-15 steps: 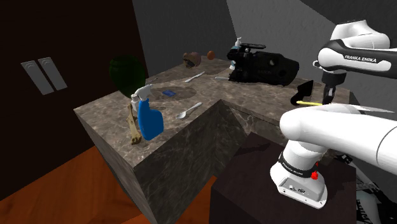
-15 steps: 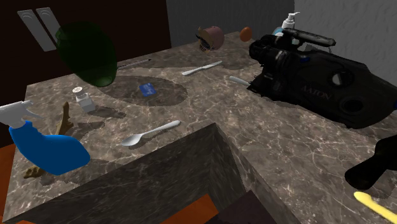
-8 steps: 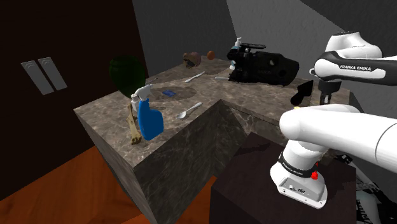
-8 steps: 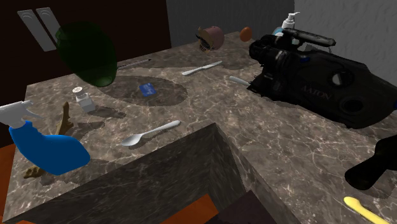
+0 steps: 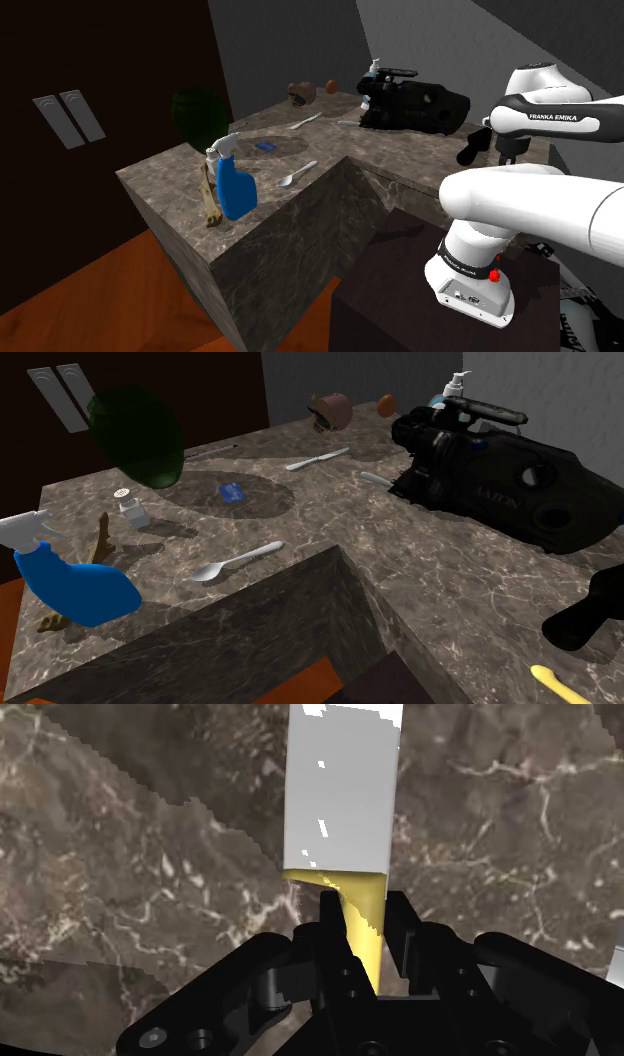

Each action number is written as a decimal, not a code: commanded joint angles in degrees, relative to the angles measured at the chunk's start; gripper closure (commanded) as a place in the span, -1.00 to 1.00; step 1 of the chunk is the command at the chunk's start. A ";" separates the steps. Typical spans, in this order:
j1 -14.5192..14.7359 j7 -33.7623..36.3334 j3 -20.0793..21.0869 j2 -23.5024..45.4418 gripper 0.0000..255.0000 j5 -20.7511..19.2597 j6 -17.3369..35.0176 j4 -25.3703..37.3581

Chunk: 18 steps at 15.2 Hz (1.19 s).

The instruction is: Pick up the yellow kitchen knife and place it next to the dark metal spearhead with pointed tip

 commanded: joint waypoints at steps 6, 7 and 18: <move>0.00 0.01 -0.12 0.09 -1.00 -0.10 0.12 -0.04; 0.00 0.01 -0.13 0.09 -1.00 -0.11 0.12 -0.05; 1.94 -0.82 7.21 -3.21 -1.00 7.27 -7.47 4.24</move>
